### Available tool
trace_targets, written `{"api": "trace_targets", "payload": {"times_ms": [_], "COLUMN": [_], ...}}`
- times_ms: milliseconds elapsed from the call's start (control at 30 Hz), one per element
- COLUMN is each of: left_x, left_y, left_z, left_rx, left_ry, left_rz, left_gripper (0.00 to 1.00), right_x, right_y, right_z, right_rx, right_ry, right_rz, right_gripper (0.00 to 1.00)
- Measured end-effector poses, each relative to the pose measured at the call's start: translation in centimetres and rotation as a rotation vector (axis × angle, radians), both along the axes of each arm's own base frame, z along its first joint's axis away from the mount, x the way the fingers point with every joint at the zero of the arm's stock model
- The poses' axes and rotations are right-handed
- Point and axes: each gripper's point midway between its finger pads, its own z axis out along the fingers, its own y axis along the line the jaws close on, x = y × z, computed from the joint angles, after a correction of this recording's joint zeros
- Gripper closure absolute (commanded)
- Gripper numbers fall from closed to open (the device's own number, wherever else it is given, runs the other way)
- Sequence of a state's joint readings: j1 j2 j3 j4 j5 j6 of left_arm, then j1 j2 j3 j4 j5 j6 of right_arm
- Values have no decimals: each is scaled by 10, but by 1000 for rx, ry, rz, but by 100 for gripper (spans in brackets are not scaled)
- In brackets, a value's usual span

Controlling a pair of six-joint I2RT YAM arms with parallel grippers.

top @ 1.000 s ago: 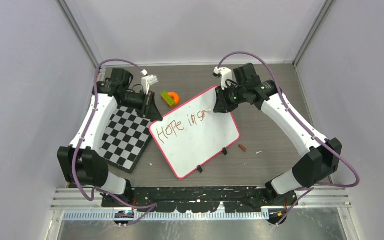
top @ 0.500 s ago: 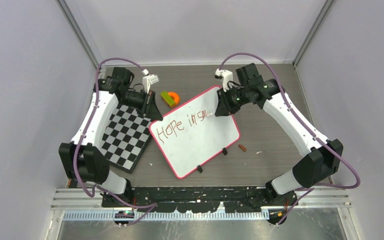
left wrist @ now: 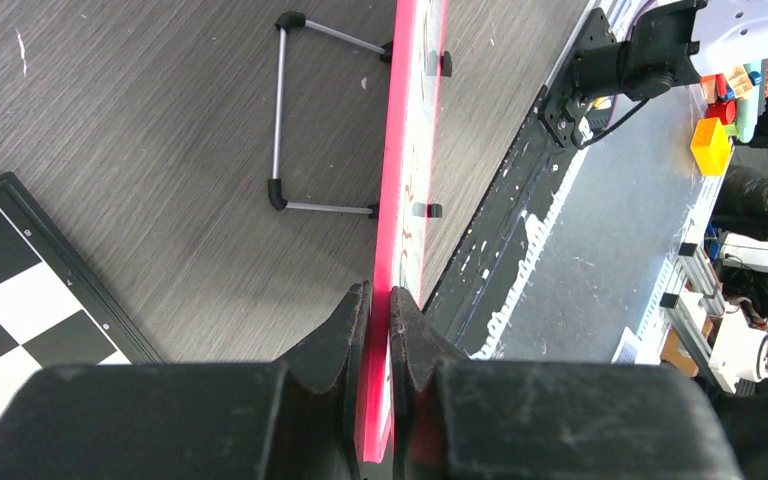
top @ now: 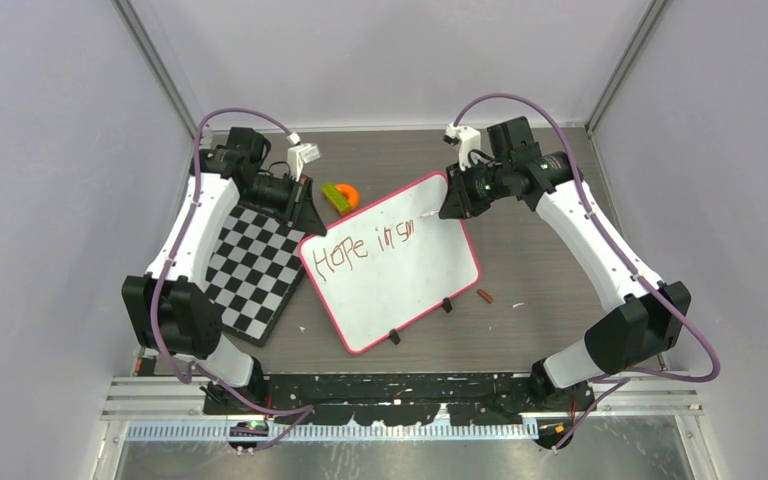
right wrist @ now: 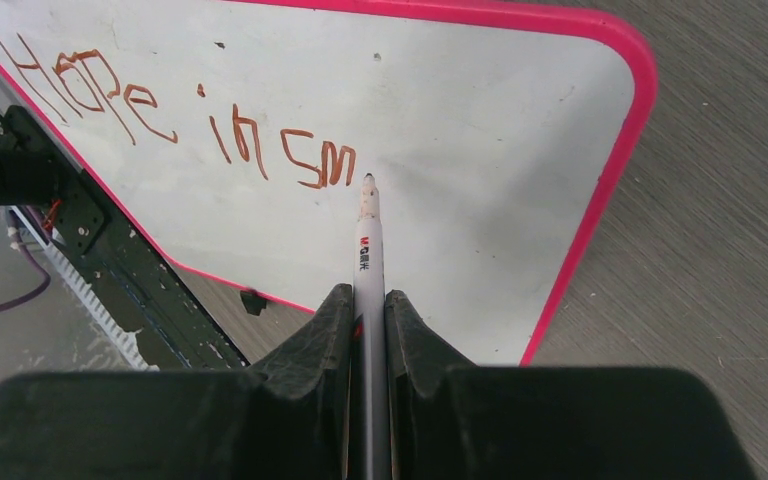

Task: Write a sentence on the whiteboard

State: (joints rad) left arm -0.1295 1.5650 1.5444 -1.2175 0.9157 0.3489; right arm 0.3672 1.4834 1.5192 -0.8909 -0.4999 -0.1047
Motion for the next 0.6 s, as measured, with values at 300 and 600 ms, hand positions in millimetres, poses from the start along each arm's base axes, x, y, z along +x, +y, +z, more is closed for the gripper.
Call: {"api": "trace_targets", "payload": {"times_ms": [300, 600], "left_x": [0, -1], "left_y": [0, -1], "left_z": [0, 1], "left_rx": [0, -1], "left_ry": [-1, -4], "left_rz": [-1, -2], "left_gripper": [100, 100], "right_x": [0, -1], "right_y": [3, 10], "right_z": [-1, -9], "right_rx": [0, -20], "right_ry": [-1, 11], "right_rz": [6, 23], "right_gripper": [100, 100]}}
